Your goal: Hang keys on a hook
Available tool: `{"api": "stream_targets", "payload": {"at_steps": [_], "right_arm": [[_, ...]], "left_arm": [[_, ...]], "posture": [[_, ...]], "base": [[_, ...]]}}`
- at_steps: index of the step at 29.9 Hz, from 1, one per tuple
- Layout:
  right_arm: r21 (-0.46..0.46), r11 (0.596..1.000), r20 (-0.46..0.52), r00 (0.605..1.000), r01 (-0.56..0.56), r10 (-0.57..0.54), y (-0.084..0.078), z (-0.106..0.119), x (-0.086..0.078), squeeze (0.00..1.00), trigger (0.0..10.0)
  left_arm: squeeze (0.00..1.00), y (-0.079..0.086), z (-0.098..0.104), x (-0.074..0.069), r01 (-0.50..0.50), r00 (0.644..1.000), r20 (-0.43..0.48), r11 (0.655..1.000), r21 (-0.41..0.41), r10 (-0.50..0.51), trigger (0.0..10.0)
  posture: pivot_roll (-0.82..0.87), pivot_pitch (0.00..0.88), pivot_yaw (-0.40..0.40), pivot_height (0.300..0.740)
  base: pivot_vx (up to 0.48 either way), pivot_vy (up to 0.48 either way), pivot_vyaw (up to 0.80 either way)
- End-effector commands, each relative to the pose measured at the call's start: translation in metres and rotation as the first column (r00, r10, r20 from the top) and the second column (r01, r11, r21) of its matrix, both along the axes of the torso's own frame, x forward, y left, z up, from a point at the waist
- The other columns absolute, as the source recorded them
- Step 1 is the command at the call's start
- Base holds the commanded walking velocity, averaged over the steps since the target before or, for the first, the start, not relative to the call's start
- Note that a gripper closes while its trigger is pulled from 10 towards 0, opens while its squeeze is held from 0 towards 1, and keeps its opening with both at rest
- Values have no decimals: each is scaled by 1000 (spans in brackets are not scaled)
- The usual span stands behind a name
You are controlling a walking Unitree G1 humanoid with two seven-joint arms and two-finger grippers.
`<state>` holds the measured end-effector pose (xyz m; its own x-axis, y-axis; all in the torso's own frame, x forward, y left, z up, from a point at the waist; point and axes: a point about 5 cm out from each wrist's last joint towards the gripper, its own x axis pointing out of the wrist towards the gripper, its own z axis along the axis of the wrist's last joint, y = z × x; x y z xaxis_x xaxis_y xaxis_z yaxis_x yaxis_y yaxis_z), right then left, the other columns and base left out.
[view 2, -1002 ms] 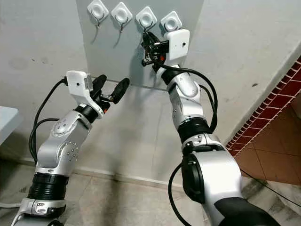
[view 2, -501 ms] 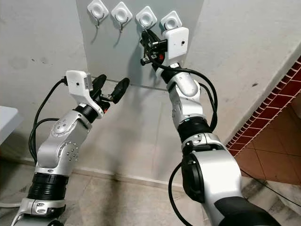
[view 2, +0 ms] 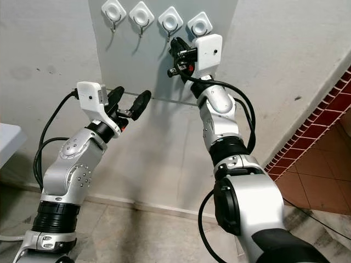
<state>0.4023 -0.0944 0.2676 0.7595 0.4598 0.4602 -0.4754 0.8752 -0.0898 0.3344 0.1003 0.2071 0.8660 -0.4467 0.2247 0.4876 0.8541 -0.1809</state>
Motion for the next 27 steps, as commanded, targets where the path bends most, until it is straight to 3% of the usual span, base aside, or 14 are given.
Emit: {"api": "stream_targets", "payload": {"at_steps": [1, 9, 27], "right_arm": [[6, 1000, 55, 998, -9, 9, 1, 15, -1, 0, 10000], [-18, 999, 88, 995, -46, 47, 5, 16, -4, 0, 10000], [-276, 960, 158, 987, 42, 2, 11, 8, -6, 0, 10000]], "left_arm": [[0, -1, 4, -1, 7, 1000, 9, 1000, -3, -7, 10000], [0, -1, 4, -1, 8, 1000, 9, 1000, -4, -8, 10000], [0, -2, 3, -1, 7, 1000, 4, 1000, -13, -7, 10000]], "posture": [[26, 33, -89, 740], [26, 33, -89, 740], [25, 38, -91, 740]], "base": [[0, 0, 0], [0, 0, 0], [0, 0, 0]]}}
